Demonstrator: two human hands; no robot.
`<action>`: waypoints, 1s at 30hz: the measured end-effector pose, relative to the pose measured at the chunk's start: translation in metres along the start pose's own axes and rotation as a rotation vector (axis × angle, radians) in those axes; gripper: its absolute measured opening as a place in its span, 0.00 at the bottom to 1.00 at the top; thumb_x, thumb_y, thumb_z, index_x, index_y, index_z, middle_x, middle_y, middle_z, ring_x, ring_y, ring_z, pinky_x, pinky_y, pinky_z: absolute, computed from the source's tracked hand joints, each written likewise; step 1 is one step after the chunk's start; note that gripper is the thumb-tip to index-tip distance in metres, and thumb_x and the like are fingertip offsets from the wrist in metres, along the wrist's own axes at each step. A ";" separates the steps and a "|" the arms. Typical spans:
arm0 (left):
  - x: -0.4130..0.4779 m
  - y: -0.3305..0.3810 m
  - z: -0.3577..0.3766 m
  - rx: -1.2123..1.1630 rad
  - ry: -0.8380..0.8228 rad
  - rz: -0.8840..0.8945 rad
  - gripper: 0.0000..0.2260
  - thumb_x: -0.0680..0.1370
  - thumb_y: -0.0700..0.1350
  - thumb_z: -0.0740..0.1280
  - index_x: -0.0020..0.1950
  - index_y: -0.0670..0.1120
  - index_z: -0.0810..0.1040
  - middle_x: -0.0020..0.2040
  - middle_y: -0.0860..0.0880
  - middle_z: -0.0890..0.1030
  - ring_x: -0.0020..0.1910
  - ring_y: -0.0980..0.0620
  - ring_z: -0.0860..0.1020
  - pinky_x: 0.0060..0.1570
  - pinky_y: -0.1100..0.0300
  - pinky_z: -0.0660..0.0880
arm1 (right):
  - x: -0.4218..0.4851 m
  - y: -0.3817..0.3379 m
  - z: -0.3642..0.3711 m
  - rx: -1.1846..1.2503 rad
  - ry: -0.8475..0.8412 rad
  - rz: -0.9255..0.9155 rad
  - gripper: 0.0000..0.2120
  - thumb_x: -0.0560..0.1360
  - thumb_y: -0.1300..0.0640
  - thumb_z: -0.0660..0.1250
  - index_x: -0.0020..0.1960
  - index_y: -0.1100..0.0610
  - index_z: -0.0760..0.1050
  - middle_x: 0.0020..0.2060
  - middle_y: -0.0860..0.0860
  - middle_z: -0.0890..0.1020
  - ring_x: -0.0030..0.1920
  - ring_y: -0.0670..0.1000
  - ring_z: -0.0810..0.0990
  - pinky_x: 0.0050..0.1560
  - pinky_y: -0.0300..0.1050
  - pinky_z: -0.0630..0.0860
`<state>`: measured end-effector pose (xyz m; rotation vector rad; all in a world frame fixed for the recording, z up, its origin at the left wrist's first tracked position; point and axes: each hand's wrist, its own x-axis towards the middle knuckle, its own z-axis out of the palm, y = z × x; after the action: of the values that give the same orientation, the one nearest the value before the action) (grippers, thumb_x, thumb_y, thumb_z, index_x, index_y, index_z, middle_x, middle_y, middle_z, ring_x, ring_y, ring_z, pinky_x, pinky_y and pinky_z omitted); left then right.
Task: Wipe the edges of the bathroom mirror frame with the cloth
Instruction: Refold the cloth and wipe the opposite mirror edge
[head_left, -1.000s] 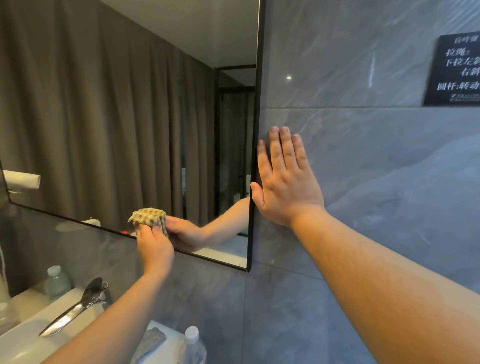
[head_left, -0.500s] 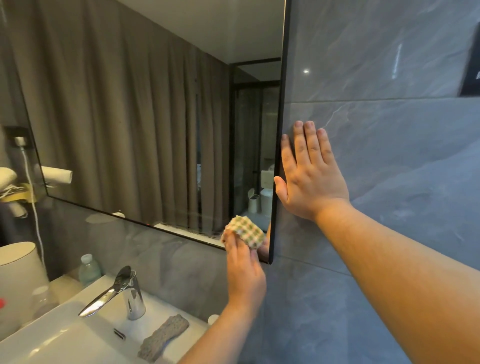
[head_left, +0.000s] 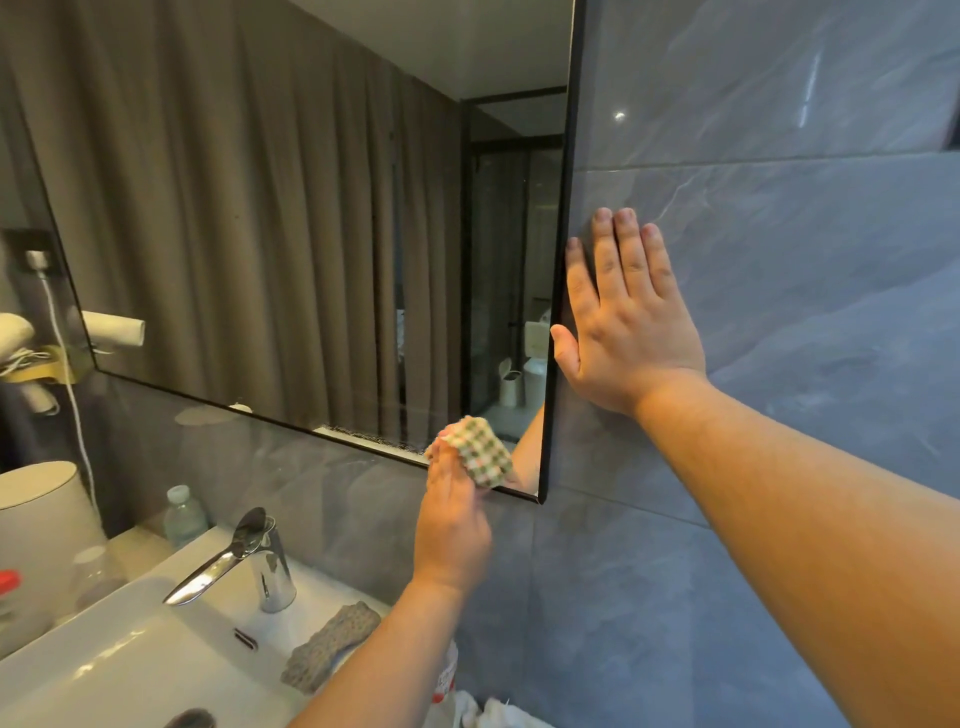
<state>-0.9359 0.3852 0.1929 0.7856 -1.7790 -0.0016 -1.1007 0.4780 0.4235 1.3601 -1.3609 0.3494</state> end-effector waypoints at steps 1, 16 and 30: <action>-0.001 -0.004 -0.002 -0.015 0.036 -0.052 0.23 0.76 0.37 0.54 0.71 0.32 0.66 0.76 0.38 0.62 0.77 0.41 0.59 0.76 0.58 0.55 | 0.000 0.000 0.000 0.000 0.004 -0.001 0.37 0.79 0.41 0.47 0.79 0.64 0.52 0.78 0.67 0.50 0.78 0.66 0.47 0.78 0.61 0.45; 0.095 -0.093 -0.085 -0.135 0.290 -0.900 0.14 0.83 0.44 0.54 0.62 0.37 0.71 0.61 0.37 0.76 0.59 0.35 0.74 0.58 0.49 0.69 | -0.001 0.000 0.000 -0.009 -0.021 -0.005 0.37 0.79 0.40 0.46 0.79 0.64 0.51 0.78 0.67 0.50 0.78 0.67 0.47 0.78 0.62 0.45; 0.029 0.033 -0.033 -0.195 -0.030 -0.030 0.24 0.78 0.34 0.65 0.74 0.42 0.68 0.77 0.47 0.64 0.77 0.54 0.59 0.74 0.64 0.57 | -0.001 -0.003 -0.004 0.090 -0.088 0.065 0.36 0.78 0.42 0.50 0.79 0.62 0.54 0.78 0.65 0.52 0.79 0.64 0.47 0.78 0.58 0.43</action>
<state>-0.9288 0.4090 0.2421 0.6745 -1.7647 -0.2045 -1.0965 0.4813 0.4228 1.4216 -1.4798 0.4021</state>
